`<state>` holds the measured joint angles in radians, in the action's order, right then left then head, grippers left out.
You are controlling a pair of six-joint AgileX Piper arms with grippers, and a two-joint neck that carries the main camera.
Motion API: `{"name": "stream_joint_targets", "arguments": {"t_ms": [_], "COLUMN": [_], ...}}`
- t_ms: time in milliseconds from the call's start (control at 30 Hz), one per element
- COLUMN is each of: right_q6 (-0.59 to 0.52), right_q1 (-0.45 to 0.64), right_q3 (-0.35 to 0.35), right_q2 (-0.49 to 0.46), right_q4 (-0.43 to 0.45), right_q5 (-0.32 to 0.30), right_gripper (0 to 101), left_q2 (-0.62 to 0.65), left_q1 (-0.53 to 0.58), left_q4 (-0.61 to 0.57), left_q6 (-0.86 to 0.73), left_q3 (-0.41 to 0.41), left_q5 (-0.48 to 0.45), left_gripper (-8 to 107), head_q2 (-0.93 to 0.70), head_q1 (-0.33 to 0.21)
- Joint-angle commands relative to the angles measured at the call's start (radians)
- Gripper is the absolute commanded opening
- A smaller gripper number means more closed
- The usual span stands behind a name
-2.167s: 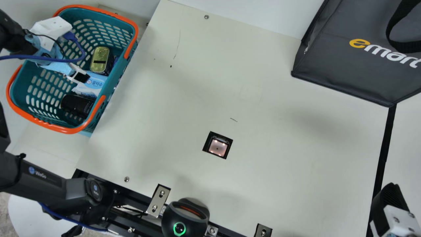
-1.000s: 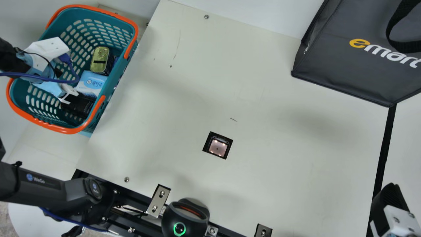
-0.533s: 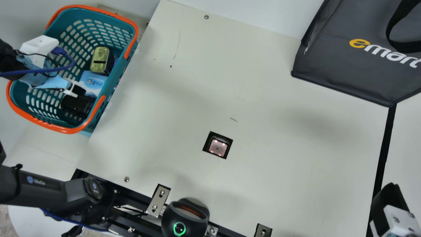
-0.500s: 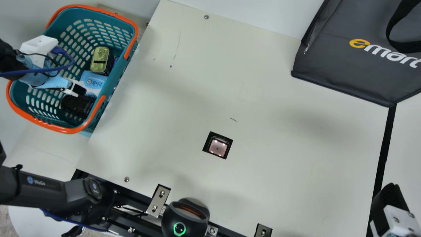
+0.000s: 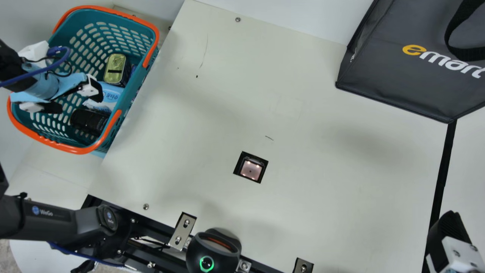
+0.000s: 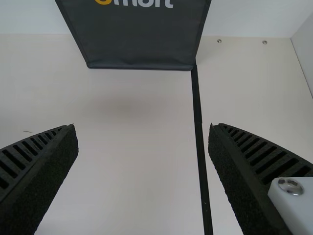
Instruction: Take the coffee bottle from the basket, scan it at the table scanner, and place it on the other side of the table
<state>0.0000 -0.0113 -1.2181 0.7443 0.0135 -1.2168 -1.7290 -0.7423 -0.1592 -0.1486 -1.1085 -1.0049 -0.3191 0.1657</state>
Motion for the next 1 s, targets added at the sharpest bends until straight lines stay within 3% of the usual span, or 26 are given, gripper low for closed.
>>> {"name": "stream_joint_targets", "arguments": {"t_ms": [0,300,967], "right_q6": [0.0,0.0,0.0], "right_q1": [0.0,0.0,0.0], "right_q3": [0.0,0.0,0.0], "right_q2": [0.0,0.0,0.0], "right_q4": [0.0,0.0,0.0], "right_q5": [0.0,0.0,0.0], "right_gripper": [95,95,95], "left_q2": [0.001,0.006,-0.036], "left_q1": [0.003,0.024,0.075], "left_q4": [-0.004,-0.013,0.005], "left_q6": [0.157,0.348,0.636], "left_q3": [0.002,0.034,0.184], "left_q5": [-0.009,-0.011,0.145], "left_gripper": [90,90,90], "head_q2": [-0.002,-0.002,-0.002], "head_q1": [-0.027,-0.027,-0.027]}}
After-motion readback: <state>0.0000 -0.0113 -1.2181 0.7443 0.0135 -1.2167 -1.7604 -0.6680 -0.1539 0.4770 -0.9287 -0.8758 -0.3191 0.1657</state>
